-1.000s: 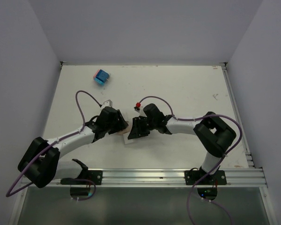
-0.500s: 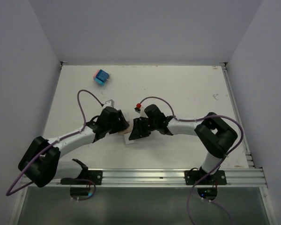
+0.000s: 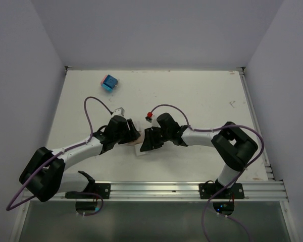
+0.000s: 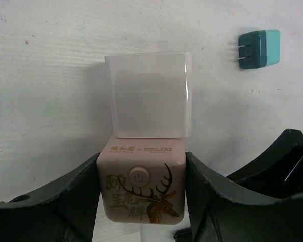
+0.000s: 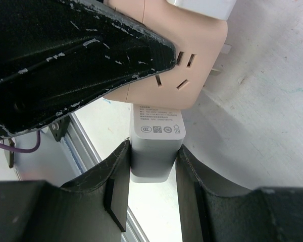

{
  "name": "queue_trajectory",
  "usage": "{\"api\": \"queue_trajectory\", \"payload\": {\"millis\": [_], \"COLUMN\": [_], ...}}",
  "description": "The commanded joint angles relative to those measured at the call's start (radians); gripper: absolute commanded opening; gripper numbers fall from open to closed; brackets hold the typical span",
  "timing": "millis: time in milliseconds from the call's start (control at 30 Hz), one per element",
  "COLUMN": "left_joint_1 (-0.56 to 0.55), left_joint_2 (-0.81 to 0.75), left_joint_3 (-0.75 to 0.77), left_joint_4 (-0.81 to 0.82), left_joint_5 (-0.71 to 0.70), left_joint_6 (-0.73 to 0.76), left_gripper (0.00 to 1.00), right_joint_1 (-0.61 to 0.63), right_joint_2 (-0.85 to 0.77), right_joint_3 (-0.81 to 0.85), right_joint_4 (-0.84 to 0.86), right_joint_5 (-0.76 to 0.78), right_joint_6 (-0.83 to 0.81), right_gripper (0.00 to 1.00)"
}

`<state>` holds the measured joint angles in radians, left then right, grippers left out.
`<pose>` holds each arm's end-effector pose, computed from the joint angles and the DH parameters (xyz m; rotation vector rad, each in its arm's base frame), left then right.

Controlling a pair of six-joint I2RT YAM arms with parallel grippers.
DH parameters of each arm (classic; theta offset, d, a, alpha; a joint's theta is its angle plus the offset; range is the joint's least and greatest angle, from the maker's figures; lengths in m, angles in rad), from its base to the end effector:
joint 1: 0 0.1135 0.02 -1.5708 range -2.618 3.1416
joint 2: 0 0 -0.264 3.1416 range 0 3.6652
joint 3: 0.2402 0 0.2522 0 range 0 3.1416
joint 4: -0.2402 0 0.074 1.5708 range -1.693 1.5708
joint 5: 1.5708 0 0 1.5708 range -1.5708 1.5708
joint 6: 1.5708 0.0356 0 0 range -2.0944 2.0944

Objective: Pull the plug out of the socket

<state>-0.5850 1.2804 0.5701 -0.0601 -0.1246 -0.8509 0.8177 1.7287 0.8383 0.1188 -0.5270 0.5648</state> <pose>0.2090 -0.1331 0.1761 -0.3814 2.3739 -0.5559 0.2177 0.2584 0.1485 -0.6157 2.5173 1.2284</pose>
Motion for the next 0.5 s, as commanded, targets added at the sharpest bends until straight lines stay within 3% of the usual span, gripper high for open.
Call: {"api": "queue_trajectory", "payload": {"millis": [0,167,400,467], "left_joint_1": [0.085,0.086,0.051,0.042], "left_joint_2": [-0.013,-0.023,-0.114,-0.136], "left_joint_3": [0.013,0.03,-0.032,-0.03], "left_joint_4": [0.198,0.097,-0.029,-0.082], "left_joint_5": [-0.5,-0.436,-0.376,-0.372], "left_joint_6": [0.145,0.035,-0.122,-0.173], "left_gripper": [0.0,0.0,0.0,0.0], "right_joint_1": [0.06,0.061,0.06,0.06], "right_joint_2": [-0.052,-0.118,-0.113,-0.098], "right_joint_3": [-0.096,-0.104,0.005,0.024], "right_joint_4": [-0.386,-0.254,-0.157,-0.143], "right_joint_5": [-0.347,-0.288,-0.205,-0.176], "right_joint_6": [-0.097,-0.023,0.01,0.023], "right_gripper": [0.0,0.0,0.0,0.05]}}
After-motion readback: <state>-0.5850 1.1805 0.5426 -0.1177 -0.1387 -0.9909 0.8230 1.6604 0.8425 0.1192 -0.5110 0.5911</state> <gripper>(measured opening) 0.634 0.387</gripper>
